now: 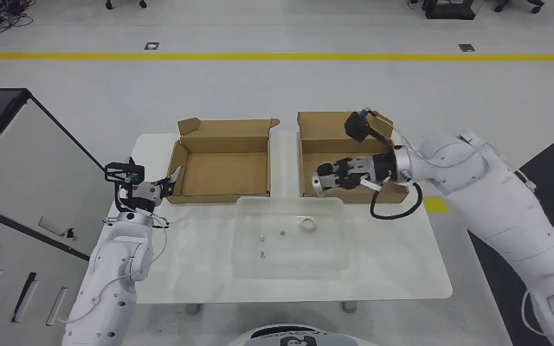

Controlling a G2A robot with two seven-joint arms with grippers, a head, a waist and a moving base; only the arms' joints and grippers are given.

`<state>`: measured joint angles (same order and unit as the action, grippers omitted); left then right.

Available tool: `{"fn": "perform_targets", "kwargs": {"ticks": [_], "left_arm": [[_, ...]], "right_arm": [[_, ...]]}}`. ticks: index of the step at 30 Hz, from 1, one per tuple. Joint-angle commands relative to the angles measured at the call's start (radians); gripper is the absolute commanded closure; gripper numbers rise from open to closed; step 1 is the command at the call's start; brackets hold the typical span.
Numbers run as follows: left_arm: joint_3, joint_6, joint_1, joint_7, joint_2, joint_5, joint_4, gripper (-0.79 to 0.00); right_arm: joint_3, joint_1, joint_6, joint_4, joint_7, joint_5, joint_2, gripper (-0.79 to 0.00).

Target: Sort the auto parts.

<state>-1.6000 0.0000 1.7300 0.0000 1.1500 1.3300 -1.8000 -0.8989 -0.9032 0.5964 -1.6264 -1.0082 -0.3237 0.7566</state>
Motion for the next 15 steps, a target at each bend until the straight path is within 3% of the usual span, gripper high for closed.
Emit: {"fn": "perform_targets", "kwargs": {"ticks": [1, 8, 15], "left_arm": [[0.000, 0.000, 0.000, 0.000, 0.000, 0.000, 0.000, -0.785], [0.000, 0.000, 0.000, 0.000, 0.000, 0.000, 0.000, -0.785], [0.000, 0.000, 0.000, 0.000, 0.000, 0.000, 0.000, -0.785]], "right_arm": [[-0.023, -0.042, 0.051, 0.008, 0.010, -0.122, -0.003, 0.000], [-0.016, -0.027, 0.150, -0.012, -0.051, -0.449, 0.022, 0.000], [0.023, 0.071, 0.126, -0.062, -0.090, -0.669, 0.072, 0.000]]}}
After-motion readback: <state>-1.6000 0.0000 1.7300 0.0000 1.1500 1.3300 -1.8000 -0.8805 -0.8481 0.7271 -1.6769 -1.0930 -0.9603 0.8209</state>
